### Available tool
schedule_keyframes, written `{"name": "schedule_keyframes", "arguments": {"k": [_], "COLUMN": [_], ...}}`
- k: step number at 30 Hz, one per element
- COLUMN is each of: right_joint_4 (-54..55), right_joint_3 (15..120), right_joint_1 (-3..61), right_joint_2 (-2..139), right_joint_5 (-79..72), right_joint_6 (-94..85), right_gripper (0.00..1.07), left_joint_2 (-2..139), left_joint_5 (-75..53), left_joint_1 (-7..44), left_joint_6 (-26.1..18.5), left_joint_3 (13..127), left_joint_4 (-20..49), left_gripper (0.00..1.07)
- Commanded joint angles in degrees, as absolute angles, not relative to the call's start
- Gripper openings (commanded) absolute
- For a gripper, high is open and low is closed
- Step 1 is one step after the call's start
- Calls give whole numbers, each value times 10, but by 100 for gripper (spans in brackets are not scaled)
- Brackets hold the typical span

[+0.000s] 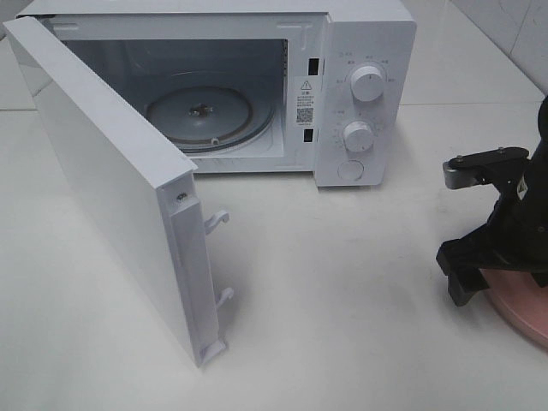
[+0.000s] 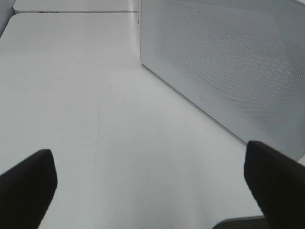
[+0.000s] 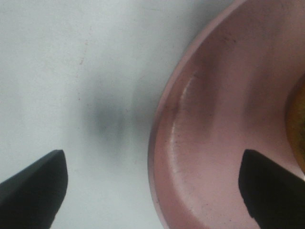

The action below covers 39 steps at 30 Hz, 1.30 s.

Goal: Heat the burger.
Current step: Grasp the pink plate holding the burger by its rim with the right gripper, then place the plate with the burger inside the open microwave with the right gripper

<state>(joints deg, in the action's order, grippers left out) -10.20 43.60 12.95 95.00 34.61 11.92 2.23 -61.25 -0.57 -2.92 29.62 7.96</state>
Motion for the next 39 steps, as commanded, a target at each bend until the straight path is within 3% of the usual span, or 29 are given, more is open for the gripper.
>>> {"name": "schedule_keyframes", "arguments": {"k": [1,13,18,23,25,26,27,29,30,31,33,34,35,39], "right_joint_4": [-100,-101,-101,-101,-108,-108,-120,-128,-142,-142,-143,-143,-147,-152], "right_joint_3": [437,437,437,437,437,437,437,437,437,437,437,437,437,437], "right_joint_1": [127,127,127,127,127,127,127,127,127,127,127,127,127,127], "right_joint_2": [977,1016,1031,1031,1031,1031,1031,1031,1031,1031,1031,1031,1031,1031], "right_joint_5": [332,307,307,311,313,313,315,316,321,321,324,324,324,324], "right_joint_6": [123,117,116,119,127,127,136,143,151,151,151,151,150,150], "right_gripper": [91,88,82,66,53,53,43,36,23,23,7,7,0,0], "left_joint_2": [23,23,23,23,23,23,23,23,23,23,23,23,23,23], "left_joint_5": [-611,-611,-611,-611,-611,-611,-611,-611,-611,-611,-611,-611,-611,-611], "left_joint_1": [-8,-8,-8,-8,-8,-8,-8,-8,-8,-8,-8,-8,-8,-8], "left_joint_6": [-29,-29,-29,-29,-29,-29,-29,-29,-29,-29,-29,-29,-29,-29], "left_joint_3": [296,296,296,296,296,296,296,296,296,296,296,296,296,296], "left_joint_4": [82,82,82,82,82,82,82,82,82,82,82,82,82,82], "left_gripper": [101,101,101,101,101,101,101,101,101,101,101,101,101,101]}}
